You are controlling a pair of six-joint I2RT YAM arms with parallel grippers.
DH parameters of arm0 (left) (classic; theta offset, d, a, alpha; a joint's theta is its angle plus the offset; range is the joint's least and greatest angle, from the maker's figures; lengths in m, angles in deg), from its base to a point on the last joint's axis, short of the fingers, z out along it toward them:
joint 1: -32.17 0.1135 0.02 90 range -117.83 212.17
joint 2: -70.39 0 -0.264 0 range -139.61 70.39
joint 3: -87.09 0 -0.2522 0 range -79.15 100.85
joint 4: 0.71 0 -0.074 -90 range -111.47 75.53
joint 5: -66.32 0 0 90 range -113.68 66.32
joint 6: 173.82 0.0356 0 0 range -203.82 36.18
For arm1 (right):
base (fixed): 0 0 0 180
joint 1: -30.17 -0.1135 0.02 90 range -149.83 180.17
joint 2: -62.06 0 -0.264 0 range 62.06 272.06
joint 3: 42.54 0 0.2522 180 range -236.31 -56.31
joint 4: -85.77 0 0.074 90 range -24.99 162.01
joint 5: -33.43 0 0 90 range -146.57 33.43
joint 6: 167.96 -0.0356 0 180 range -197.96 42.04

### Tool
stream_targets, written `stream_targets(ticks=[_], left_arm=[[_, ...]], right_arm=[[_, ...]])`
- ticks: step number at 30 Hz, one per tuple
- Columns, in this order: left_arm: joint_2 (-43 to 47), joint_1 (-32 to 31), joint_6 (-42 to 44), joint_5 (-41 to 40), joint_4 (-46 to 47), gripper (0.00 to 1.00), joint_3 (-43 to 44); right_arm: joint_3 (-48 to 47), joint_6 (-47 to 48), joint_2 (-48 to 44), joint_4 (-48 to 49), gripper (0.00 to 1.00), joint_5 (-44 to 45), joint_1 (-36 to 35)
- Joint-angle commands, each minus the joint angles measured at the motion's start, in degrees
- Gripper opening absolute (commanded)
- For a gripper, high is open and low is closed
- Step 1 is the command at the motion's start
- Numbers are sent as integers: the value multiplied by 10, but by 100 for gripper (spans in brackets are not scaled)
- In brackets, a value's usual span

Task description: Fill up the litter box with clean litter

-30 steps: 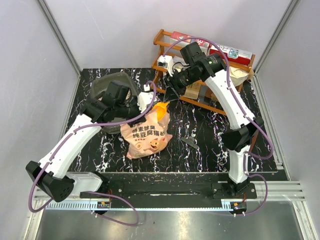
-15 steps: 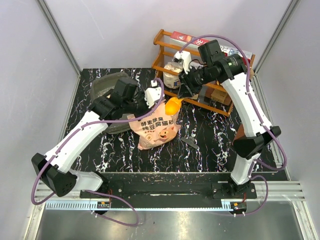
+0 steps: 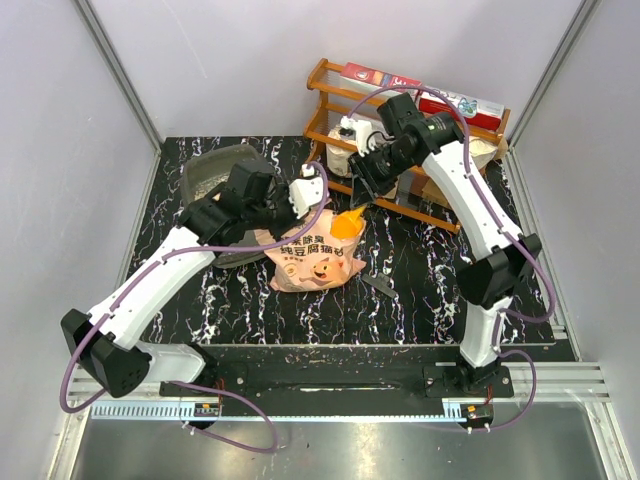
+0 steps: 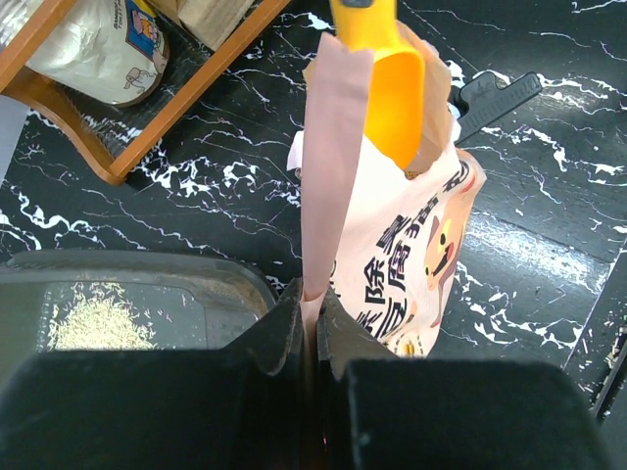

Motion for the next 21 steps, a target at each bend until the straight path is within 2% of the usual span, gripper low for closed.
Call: stream_targets(ticks=[1, 4, 6, 7, 10, 15, 21], left_arm=[[57, -2, -14, 30, 171, 0, 24], [58, -3, -23, 25, 178, 0, 25], [58, -2, -27, 16, 181, 0, 27], [59, -3, -29, 10, 185, 0, 28], [60, -2, -35, -17, 190, 0, 26], [62, -3, -46, -29, 192, 0, 13], [52, -3, -115, -44, 202, 0, 33]], right_arm=[[-68, -84, 29, -116, 0, 16, -5], [-36, -110, 24, -93, 0, 39, -5], [-14, -132, 17, -75, 0, 87, -6], [-11, -139, 9, -66, 0, 146, -4], [-16, -187, -7, -19, 0, 184, 18], [32, -199, -24, 31, 0, 182, 17], [134, -215, -56, 88, 0, 209, 3]])
